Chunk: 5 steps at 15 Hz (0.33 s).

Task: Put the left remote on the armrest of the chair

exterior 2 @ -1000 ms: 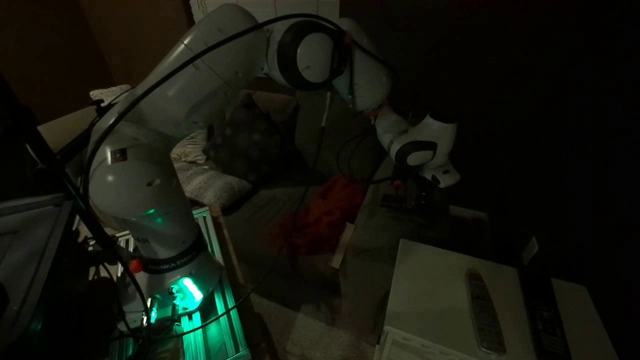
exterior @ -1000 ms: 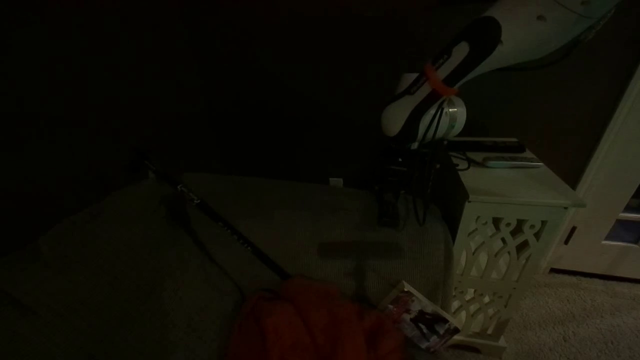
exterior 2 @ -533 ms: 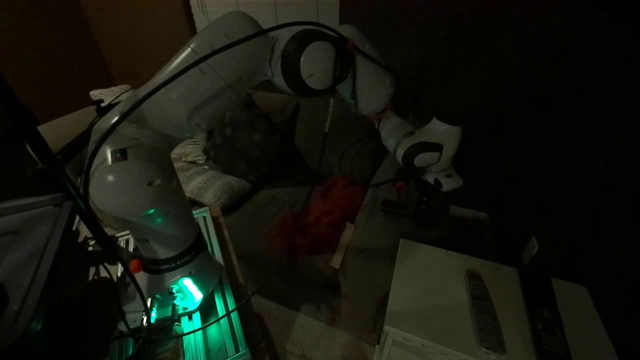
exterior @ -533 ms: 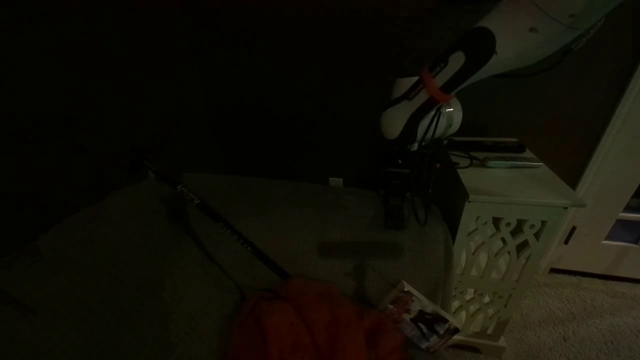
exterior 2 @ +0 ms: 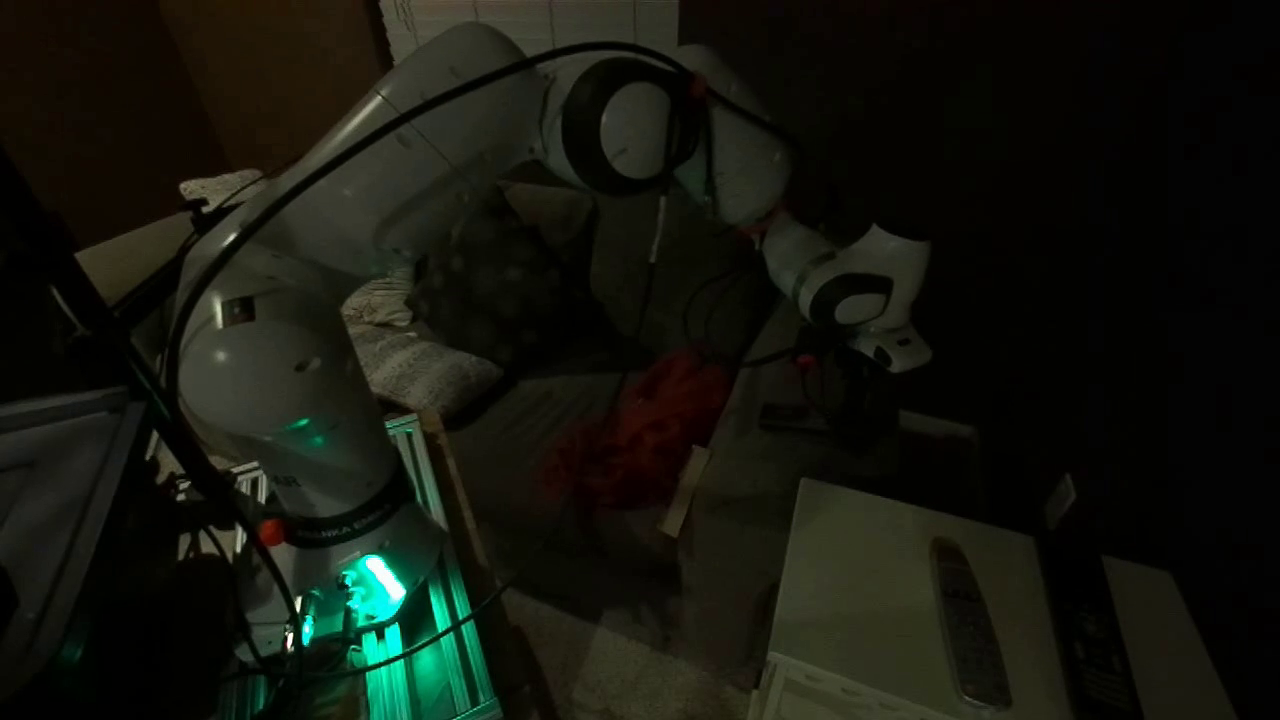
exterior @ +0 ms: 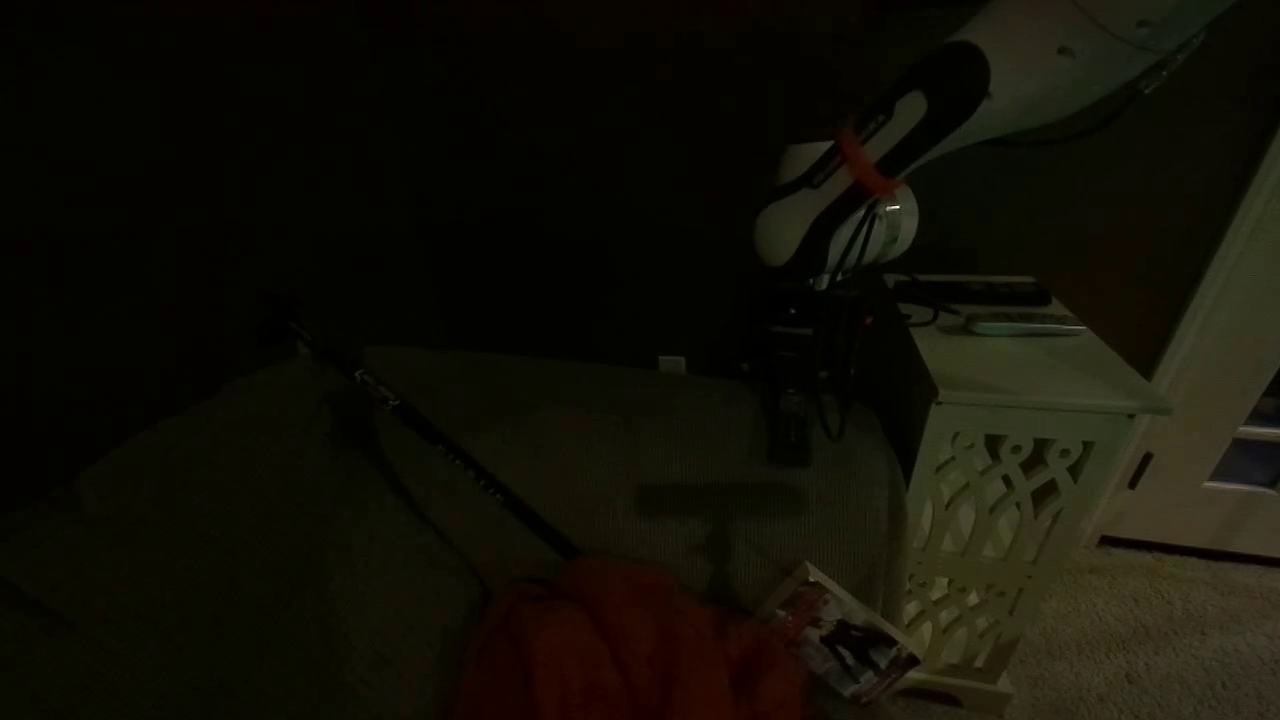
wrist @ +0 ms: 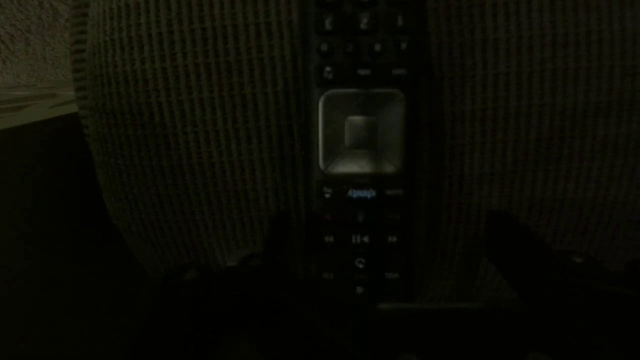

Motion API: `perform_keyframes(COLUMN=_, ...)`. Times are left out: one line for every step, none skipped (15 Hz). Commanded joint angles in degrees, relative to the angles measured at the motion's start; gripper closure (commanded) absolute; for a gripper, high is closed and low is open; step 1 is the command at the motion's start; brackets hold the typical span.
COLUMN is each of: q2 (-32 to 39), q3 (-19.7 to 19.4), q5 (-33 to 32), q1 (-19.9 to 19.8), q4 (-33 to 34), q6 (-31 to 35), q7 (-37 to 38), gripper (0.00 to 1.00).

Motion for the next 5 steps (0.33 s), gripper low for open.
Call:
perform_keyframes(q2=-6.6, q3=0.0, q5=-2.3, q1=0.9, q4=-6.2, q6=1.8, q7=-0.2, gripper=0.0)
perform_keyframes(q2=-8.7, q3=1.2, q5=-2.4, q1=0.3, q4=-8.2, q6=2.8, q7=-3.1, gripper=0.0)
perform_keyframes(q2=-11.0, q3=2.5, q5=-2.7, q1=-0.3, q4=-11.0, q6=4.8, q7=-7.4, gripper=0.0)
perform_keyframes(q2=-4.6, q3=1.4, q5=-1.9, q1=-0.3, q4=-2.9, q6=1.7, q7=-2.8, gripper=0.0)
perform_keyframes(q2=-6.4, q3=1.8, q5=-1.8, q1=-0.3, q4=-4.7, q6=2.5, q7=-4.7, gripper=0.0)
